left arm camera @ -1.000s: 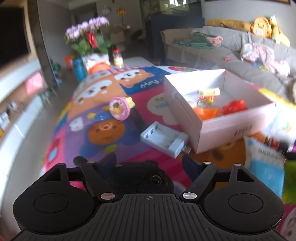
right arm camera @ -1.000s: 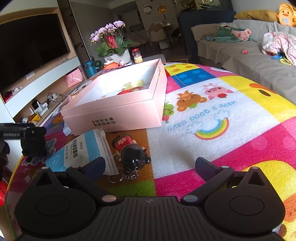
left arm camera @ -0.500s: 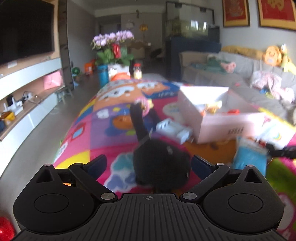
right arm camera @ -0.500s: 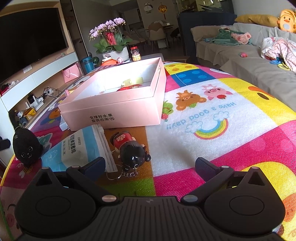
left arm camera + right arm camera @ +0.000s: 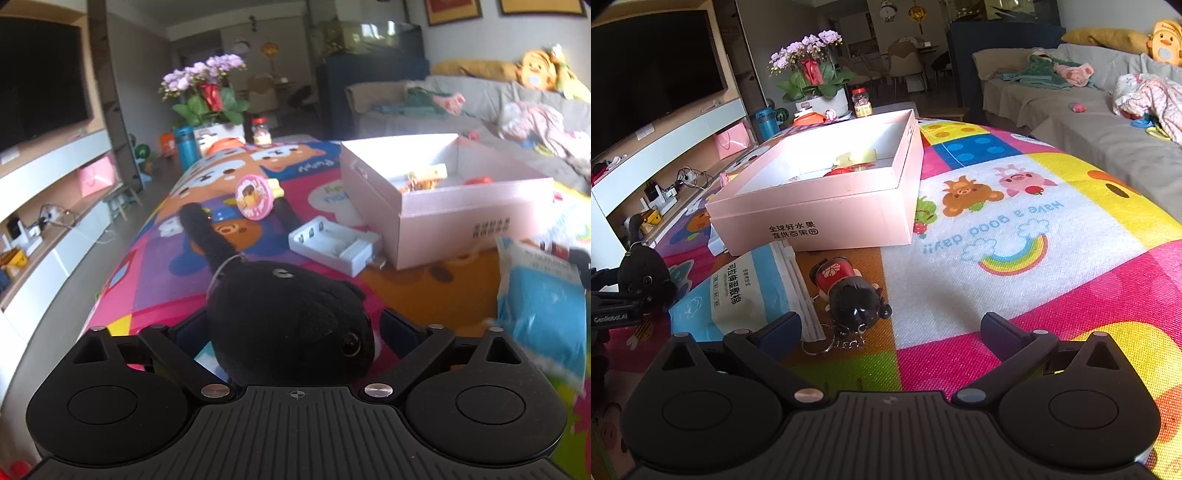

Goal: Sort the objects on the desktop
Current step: 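Lift the black plush with the left gripper while the right grasps the black-and-red keychain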

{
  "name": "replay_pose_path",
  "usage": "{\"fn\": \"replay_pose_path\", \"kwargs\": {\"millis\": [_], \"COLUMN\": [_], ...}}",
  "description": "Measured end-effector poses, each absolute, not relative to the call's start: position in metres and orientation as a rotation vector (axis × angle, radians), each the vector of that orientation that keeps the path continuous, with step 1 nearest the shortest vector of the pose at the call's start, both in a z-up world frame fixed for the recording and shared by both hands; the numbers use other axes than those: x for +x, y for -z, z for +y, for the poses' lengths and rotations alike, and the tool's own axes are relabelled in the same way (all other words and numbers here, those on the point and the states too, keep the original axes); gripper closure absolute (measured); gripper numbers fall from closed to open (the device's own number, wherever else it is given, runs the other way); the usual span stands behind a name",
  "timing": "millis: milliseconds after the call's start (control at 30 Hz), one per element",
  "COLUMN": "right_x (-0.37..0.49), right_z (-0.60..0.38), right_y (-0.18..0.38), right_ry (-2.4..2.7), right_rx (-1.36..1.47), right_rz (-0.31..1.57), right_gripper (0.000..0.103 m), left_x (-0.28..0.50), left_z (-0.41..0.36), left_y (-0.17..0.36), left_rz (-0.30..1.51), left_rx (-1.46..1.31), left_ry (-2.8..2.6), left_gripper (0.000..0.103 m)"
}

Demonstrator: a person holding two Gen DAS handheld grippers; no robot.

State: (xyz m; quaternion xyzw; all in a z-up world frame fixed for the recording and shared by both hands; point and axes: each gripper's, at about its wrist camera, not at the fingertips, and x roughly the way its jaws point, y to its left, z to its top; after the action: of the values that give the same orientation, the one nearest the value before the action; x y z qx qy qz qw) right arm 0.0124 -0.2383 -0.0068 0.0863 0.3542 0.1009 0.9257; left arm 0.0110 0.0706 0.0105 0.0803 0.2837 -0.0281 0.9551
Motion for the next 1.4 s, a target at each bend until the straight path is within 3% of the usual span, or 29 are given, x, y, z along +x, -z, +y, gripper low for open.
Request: {"fn": "replay_pose_path", "kwargs": {"millis": [67,433,567,700,833,1167,1267,1400], "right_x": [0.012,-0.008,-0.003,0.004,0.006,0.029,0.040,0.043], "right_z": [-0.239,-0.207,-0.198,-0.198,-0.205,-0.216,-0.211,-0.205], "right_y": [0.007,-0.002,-0.015,-0.013,-0.009,-0.017,-0.011,-0.005], "right_ry": [-0.207,-0.246,-0.187,-0.182,0.007,-0.141,-0.136,-0.120], "right_rx": [0.181,-0.034,-0.146,-0.277,-0.419,-0.043,0.048,0.072], "right_rz": [0.727,0.647,0.600,0.645,0.572,0.674,0.697,0.710], "right_gripper": [0.000,0.000,0.017,0.018,0.018,0.017,0.010,0.010], "left_x": [0.011,-0.023,-0.023,-0.023,-0.025,-0.025,-0.025,-0.026], "left_z": [0.069,0.046,0.045,0.045,0.047,0.048,0.047,0.047], "left_y": [-0.013,-0.014,-0.005,-0.005,-0.005,-0.004,-0.004,-0.004], "left_rz": [0.570,0.601,0.626,0.616,0.617,0.624,0.624,0.620], "left_rx": [0.114,-0.037,-0.051,-0.054,-0.062,-0.074,-0.074,-0.077], "left_ry": [0.053,0.308,0.315,0.309,0.307,0.283,0.282,0.280], "left_gripper": [0.015,0.014,0.010,0.008,0.007,0.004,0.004,0.003]}}
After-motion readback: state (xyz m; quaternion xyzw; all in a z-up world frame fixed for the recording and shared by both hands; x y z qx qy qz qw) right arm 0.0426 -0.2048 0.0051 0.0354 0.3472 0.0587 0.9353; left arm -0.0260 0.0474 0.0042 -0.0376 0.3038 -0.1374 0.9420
